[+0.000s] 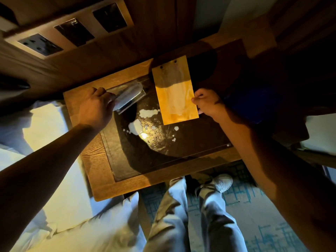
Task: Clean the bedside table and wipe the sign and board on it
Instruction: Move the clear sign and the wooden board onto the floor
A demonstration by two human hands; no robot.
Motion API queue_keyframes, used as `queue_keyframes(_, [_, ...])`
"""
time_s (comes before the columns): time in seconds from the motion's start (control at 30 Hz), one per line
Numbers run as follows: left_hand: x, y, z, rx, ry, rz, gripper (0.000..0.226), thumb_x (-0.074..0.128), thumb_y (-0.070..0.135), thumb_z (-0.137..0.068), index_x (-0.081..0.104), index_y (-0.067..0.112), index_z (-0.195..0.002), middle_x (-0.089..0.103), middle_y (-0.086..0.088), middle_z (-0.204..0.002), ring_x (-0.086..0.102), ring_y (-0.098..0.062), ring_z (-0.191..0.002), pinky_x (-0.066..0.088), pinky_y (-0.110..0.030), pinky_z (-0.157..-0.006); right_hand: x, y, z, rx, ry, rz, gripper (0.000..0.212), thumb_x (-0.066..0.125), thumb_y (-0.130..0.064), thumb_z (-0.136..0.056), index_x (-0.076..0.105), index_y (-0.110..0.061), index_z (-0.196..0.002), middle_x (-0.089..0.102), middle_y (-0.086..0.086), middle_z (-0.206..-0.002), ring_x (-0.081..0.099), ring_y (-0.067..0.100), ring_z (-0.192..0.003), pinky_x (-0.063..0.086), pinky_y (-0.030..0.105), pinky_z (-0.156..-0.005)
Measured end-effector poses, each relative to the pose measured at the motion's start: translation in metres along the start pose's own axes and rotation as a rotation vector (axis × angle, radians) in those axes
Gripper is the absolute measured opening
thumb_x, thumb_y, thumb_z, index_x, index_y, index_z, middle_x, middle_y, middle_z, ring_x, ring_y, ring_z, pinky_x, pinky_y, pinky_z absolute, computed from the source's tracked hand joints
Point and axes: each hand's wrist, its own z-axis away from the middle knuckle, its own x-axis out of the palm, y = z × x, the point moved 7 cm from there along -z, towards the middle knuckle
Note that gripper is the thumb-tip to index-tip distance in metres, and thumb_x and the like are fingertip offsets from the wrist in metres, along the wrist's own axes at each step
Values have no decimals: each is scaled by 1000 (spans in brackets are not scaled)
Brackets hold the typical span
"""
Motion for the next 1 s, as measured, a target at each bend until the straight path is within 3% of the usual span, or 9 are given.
queue_keyframes(0.1, [-7,14,3,9,3,22,24,58,13,-97,69,3,-116,66,-21,-105,54,-40,-96,36,-40,-70,-13,1,11,-56,42,-77,4,60,-15,-96,60,-14,-92,66,27,-112,65,45,-101,57,52,-78])
queue_keyframes(0.17, [-19,29,4,24,26,22,24,60,14,-97,69,3,-116,66,-20,-105,55,-39,-96,29,-34,-68,-26,3,24,-75,61,-135,11,60,-13,-96,63,-4,-100,65,31,-111,63,47,-100,53,40,-73])
queue_keyframes(0.27, [-46,57,1,81,62,36,23,60,15,-96,69,5,-115,65,-19,-105,54,-38,-98,27,-33,-69,-55,-1,59,-105,74,-270,24,57,-7,-98,58,1,-121,63,7,-106,64,9,-87,47,10,-68])
queue_keyframes(0.3, [-57,66,-2,94,77,49,22,60,14,-96,69,5,-114,64,-19,-105,54,-39,-98,27,-33,-68,-65,-2,71,-120,74,-316,22,55,-5,-99,57,-1,-120,61,1,-102,62,-2,-81,45,7,-64])
queue_keyframes(0.43, [-102,103,-14,86,147,207,17,61,12,-95,71,3,-105,67,-21,-102,62,-41,-90,39,-38,-67,-113,-1,122,-147,117,-335,10,54,-13,-100,57,-18,-108,63,-6,-94,60,4,-81,47,18,-64])
queue_keyframes(0.6, [-178,155,-15,67,277,371,32,55,31,-99,71,7,-113,74,-17,-101,69,-38,-91,50,-40,-74,-183,-7,205,-158,242,-421,11,51,-6,-100,57,-14,-105,57,-1,-83,56,10,-73,48,15,-60])
queue_keyframes(0.73, [-255,205,-5,186,393,405,27,59,26,-99,71,3,-108,66,-16,-92,59,-34,-87,38,-34,-71,-239,-11,273,-216,309,-460,15,52,-5,-99,61,-17,-95,60,-5,-71,59,4,-66,49,19,-63])
queue_keyframes(0.9, [-336,259,7,343,413,369,22,62,23,-98,73,5,-106,58,-9,-85,54,-32,-85,32,-33,-70,-293,-11,358,-265,446,-590,9,60,-8,-93,63,-16,-97,57,-6,-54,48,2,-44,39,17,-45])
queue_keyframes(1.0, [-380,294,15,456,437,360,23,63,21,-97,72,3,-107,55,-5,-84,55,-33,-86,34,-35,-70,-315,-8,412,-302,531,-636,19,52,1,-97,63,-14,-94,46,7,-58,37,4,-39,28,20,-42])
